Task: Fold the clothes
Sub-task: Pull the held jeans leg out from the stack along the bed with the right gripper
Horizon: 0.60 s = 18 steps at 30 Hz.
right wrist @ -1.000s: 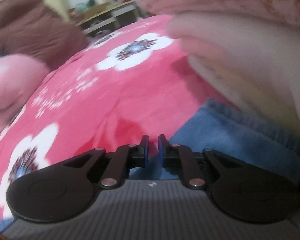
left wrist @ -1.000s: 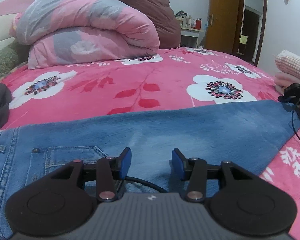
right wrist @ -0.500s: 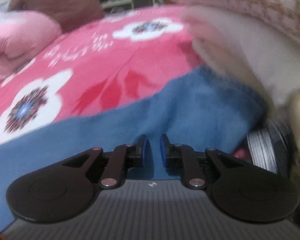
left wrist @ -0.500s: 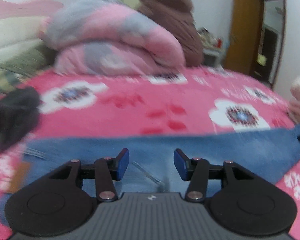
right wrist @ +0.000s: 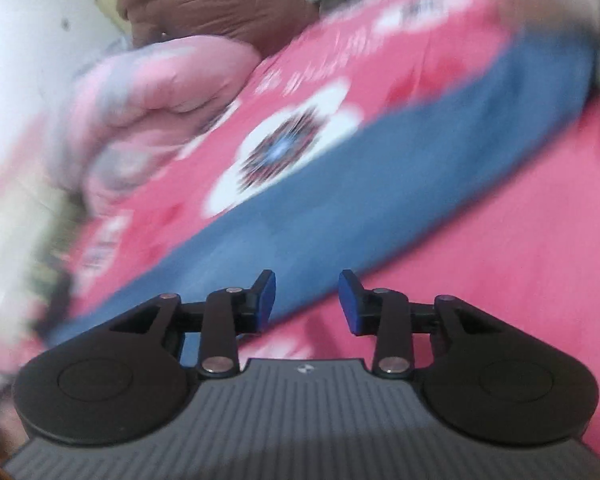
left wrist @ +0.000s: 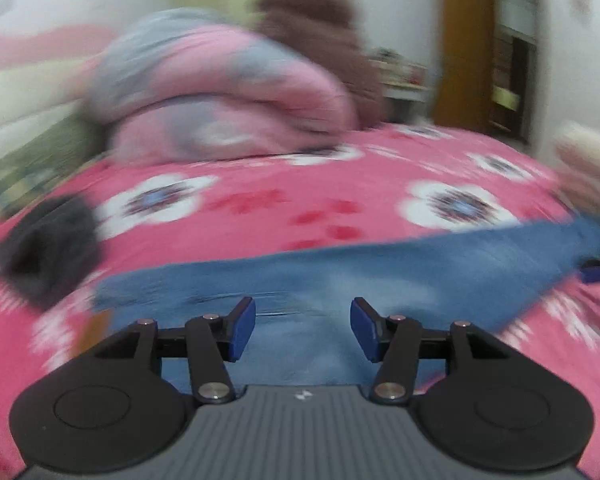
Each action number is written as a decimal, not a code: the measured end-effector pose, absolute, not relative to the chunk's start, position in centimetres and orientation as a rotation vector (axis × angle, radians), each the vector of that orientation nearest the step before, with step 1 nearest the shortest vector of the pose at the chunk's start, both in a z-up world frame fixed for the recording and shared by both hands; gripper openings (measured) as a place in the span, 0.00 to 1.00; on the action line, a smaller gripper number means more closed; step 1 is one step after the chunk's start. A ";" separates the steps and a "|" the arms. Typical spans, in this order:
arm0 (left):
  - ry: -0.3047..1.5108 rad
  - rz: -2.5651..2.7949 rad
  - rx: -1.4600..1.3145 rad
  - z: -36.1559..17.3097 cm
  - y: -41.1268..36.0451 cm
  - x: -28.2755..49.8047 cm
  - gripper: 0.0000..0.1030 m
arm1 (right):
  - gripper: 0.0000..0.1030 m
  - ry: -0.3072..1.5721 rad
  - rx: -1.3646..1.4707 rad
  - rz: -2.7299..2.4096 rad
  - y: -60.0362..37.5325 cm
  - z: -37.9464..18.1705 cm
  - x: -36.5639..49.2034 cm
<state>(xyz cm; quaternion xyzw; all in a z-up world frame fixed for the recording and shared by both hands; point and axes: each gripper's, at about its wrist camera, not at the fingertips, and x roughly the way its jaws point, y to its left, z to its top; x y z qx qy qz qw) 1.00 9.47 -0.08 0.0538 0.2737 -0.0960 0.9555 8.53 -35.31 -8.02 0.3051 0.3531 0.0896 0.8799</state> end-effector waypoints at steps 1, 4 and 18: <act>0.550 -0.260 0.149 -0.5 7.6 1.2 0.52 | 0.33 0.754 0.687 0.211 -34.7 -8.7 8.2; 0.543 -0.442 0.254 -1.9 2.3 2.1 0.52 | 0.33 0.792 0.766 0.226 -32.9 -10.4 8.3; 0.536 -0.579 0.667 -7.6 -9.0 4.9 0.31 | 0.35 0.711 1.241 0.372 -33.9 -13.0 9.6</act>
